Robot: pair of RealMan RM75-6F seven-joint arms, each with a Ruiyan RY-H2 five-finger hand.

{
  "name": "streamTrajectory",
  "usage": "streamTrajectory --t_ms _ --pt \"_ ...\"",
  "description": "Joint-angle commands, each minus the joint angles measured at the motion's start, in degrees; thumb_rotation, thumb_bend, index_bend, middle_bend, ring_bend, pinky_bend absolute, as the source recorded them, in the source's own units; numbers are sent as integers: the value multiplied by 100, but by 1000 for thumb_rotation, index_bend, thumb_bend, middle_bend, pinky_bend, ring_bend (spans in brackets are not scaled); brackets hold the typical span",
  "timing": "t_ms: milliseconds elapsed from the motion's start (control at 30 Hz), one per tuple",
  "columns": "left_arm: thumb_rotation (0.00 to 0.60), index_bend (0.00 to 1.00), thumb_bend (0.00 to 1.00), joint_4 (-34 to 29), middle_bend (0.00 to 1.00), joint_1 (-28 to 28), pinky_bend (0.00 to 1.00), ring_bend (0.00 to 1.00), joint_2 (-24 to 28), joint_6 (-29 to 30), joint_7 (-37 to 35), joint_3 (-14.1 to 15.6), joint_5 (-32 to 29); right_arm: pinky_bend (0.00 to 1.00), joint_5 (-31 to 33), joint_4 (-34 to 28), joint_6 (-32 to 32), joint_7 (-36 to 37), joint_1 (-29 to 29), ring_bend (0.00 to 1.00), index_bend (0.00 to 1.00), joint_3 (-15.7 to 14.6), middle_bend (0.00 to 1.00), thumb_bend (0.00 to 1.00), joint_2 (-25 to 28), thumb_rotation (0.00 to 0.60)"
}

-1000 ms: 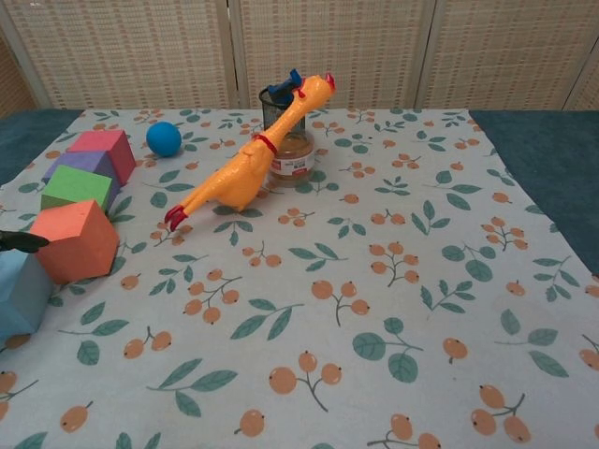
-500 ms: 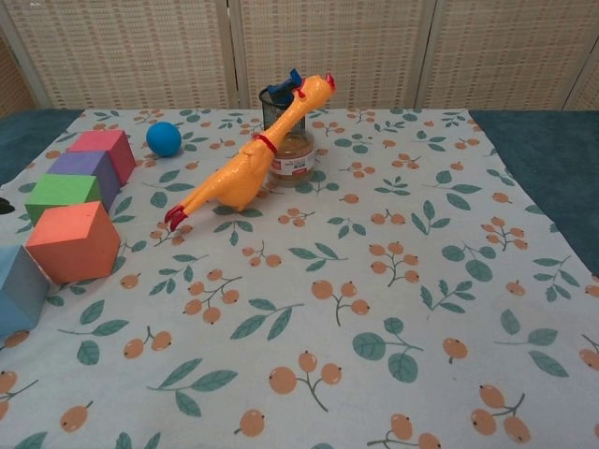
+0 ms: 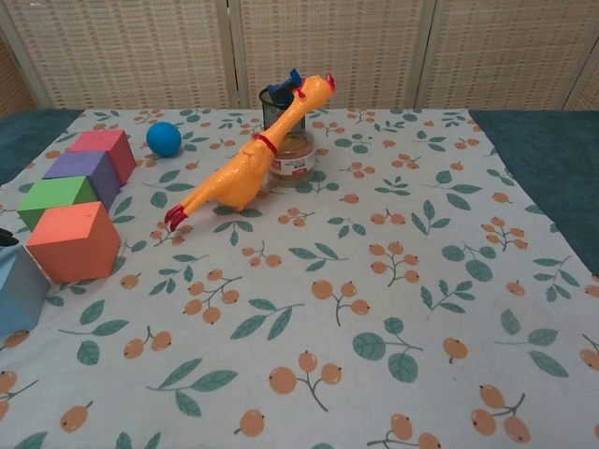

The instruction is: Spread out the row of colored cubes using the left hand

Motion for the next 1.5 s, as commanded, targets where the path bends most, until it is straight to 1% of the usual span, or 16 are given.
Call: streamTrajectory --t_ms 33,167,267,367,467,533,667,800,867,967,1067,1200,1300,1367,1433,1500 --pt "600 0 350 -67 0 -77 17 6 25 -157 17 -18 -121 0 2 -2 4 -3 0 0 0 1 0 112 3 600" --pt "600 0 341 22 0 -122 19 68 -47 -257 87 -94 -274 0 -11 -2 6 11 1 0 0 -10 0 112 13 600" --pt "600 0 342 164 4 -105 24 209 -176 -122 -39 -144 -215 0 -12 -2 28 25 -4 0 0 -7 0 113 17 600" --pt "600 0 355 390 95 -88 57 367 -292 69 -338 -132 -3 0 -10 -1 23 24 -4 0 0 -9 0 113 15 600" --pt "600 0 353 605 251 -77 78 481 -389 228 -619 -146 124 0 -15 -7 -2 18 2 0 0 -18 0 113 12 600" --pt "600 0 354 722 310 -56 91 522 -433 340 -714 -172 156 0 -4 -4 -7 14 2 0 0 -16 0 113 13 600" --pt "600 0 355 819 350 -3 121 561 -422 500 -831 -210 151 0 -6 -13 6 2 -3 0 0 -12 0 113 14 600" --pt "600 0 355 853 348 78 125 562 -246 593 -789 -312 -64 0 -7 -6 -11 -9 -1 0 0 -18 0 113 11 600" --pt "600 0 353 956 354 142 127 557 -191 594 -637 -431 -349 0 -7 -10 -12 -21 -2 0 0 -17 0 113 9 600" --pt "600 0 352 1046 346 177 129 525 -133 352 -538 -578 -854 0 -16 -5 -17 -50 -3 0 0 -20 0 112 6 600" --pt "600 0 352 1059 328 181 137 500 -106 106 -578 -663 -1198 0 -17 -14 -19 -71 -5 0 0 -19 0 112 5 600" --pt "600 0 351 1055 312 180 152 459 -80 12 -543 -671 -1299 0 -13 -18 -13 -78 -9 0 0 -17 0 113 6 600" --pt "600 0 351 973 265 200 162 349 -14 -105 -384 -657 -1455 0 -5 -12 -12 -92 -11 0 0 -12 0 113 7 600" --pt "600 0 351 690 219 185 162 256 137 -234 -539 -588 -1381 0 -4 -10 -13 -81 -7 0 0 -10 0 113 9 600" --pt "600 0 350 571 164 169 153 171 214 -243 -575 -556 -1283 0 -3 2 -16 -67 -4 0 0 -11 0 113 11 600" --pt "600 0 348 485 124 165 136 113 244 -216 -615 -545 -1210 0 -6 6 -14 -59 -3 0 0 -13 0 113 13 600"
